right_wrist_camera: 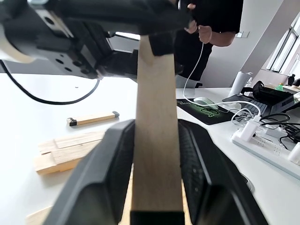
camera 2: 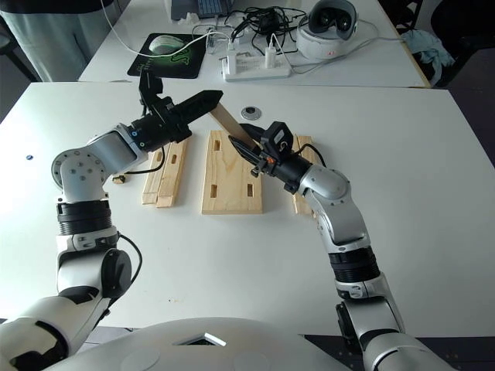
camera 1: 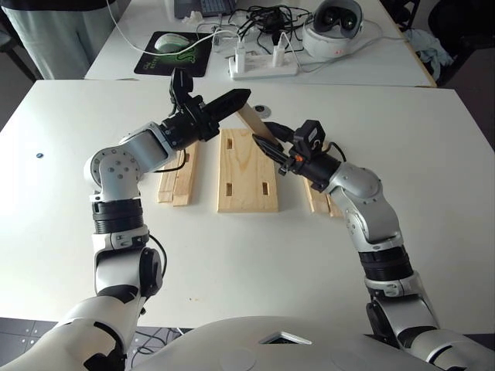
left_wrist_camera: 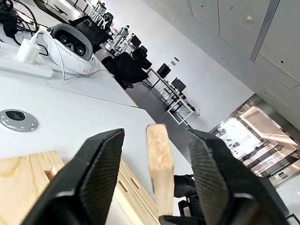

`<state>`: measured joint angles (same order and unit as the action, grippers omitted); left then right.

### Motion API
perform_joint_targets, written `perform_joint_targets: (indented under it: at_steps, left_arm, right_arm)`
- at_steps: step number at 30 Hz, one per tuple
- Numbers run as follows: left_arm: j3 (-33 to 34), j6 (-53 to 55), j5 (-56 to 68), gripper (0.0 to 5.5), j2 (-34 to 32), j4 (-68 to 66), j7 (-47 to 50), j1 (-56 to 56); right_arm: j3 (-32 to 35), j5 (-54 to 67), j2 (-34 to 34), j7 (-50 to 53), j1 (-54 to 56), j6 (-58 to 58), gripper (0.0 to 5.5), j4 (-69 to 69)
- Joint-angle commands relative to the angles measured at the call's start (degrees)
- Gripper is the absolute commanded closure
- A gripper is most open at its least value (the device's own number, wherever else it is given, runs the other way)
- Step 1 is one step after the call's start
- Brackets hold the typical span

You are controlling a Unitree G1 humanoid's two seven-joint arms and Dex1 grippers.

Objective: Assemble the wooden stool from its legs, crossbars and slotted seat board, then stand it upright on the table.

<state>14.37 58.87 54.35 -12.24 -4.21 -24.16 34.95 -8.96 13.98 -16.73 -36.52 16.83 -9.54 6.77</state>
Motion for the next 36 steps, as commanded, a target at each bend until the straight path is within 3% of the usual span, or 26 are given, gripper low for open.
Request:
perform_joint_targets:
  at_steps: [1,10,23,24,32,36]
  left_arm:
    - [-0.7,1.2,-0.7,3.72,-0.7,0.2,0.4,-1.3]
    - [0.1,1.0,-0.4,4.95,-0.6,0.2,0.6,-1.0]
    - [3.3,-2.1,-0.1,4.99,-0.1,7.2,4.8,-7.1]
    - [3.3,-2.2,-0.2,4.99,-0.2,7.2,4.8,-7.1]
    - [1.0,-3.6,-2.3,5.07,-1.7,0.2,0.7,-1.6]
    - [0.9,-3.1,-2.4,5.07,-3.0,0.0,0.1,-1.4]
  right_arm:
    - [0.9,0.3,0.1,-0.1,1.0,0.2,4.16,0.3]
    - [0.2,0.3,-0.4,-1.3,0.3,-0.1,4.16,0.5]
    - [-0.9,0.9,-0.8,-6.5,4.7,-0.5,4.16,-6.8]
    - [-0.7,0.9,-0.7,-6.5,4.9,-0.5,3.80,-7.0]
    - [1.7,0.1,-0.2,-2.9,3.2,0.3,2.73,-4.6]
    - [2.5,-0.2,0.1,-0.5,1.1,0.1,2.58,-2.4]
